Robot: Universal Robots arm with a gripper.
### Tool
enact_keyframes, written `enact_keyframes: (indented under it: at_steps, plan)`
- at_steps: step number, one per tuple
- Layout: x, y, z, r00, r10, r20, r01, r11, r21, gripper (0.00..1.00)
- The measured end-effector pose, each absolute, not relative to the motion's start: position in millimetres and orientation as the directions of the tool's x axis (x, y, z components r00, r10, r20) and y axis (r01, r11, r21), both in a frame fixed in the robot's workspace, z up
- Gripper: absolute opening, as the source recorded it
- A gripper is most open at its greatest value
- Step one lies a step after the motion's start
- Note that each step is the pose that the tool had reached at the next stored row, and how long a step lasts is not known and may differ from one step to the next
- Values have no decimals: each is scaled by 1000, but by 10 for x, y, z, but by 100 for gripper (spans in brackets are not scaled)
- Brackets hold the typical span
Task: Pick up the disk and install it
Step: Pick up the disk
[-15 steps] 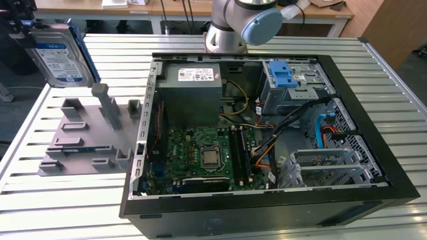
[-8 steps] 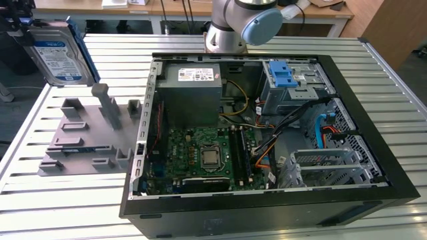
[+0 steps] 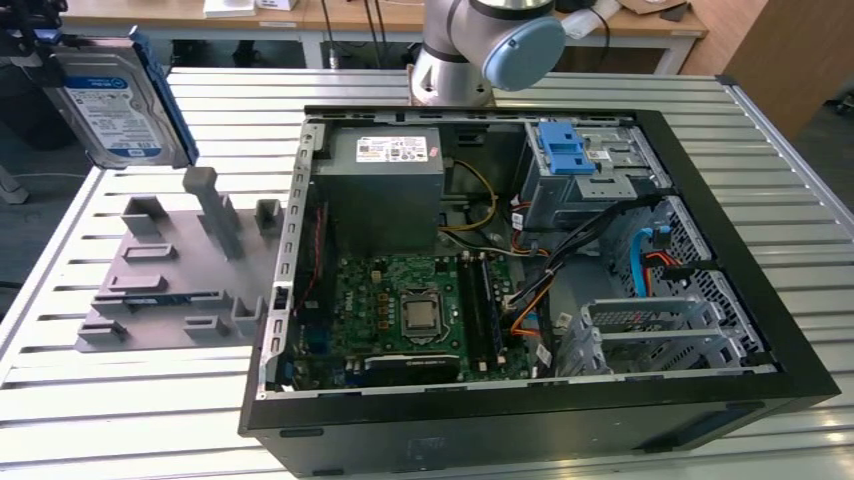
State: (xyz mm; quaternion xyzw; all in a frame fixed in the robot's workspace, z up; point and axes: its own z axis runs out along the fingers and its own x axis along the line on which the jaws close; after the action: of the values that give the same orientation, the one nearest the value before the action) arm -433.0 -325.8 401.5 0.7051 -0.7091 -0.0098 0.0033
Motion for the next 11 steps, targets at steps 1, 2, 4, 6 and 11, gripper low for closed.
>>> enact_keyframes:
  at_steps: [1, 2, 4, 6, 11]
  plan:
    - [-4330, -3258, 4023, -6, -1000, -9, -1000, 6, 19, 36]
    - [-4330, -3258, 4031, -6, -1000, -9, -1000, 6, 18, 36]
    - [-4330, -3258, 4045, -6, -1000, -9, -1000, 6, 18, 36]
    - [-4330, -3258, 4060, -6, -1000, -9, -1000, 6, 18, 36]
    - [-4330, -3258, 4094, -6, -1000, -9, -1000, 6, 17, 36]
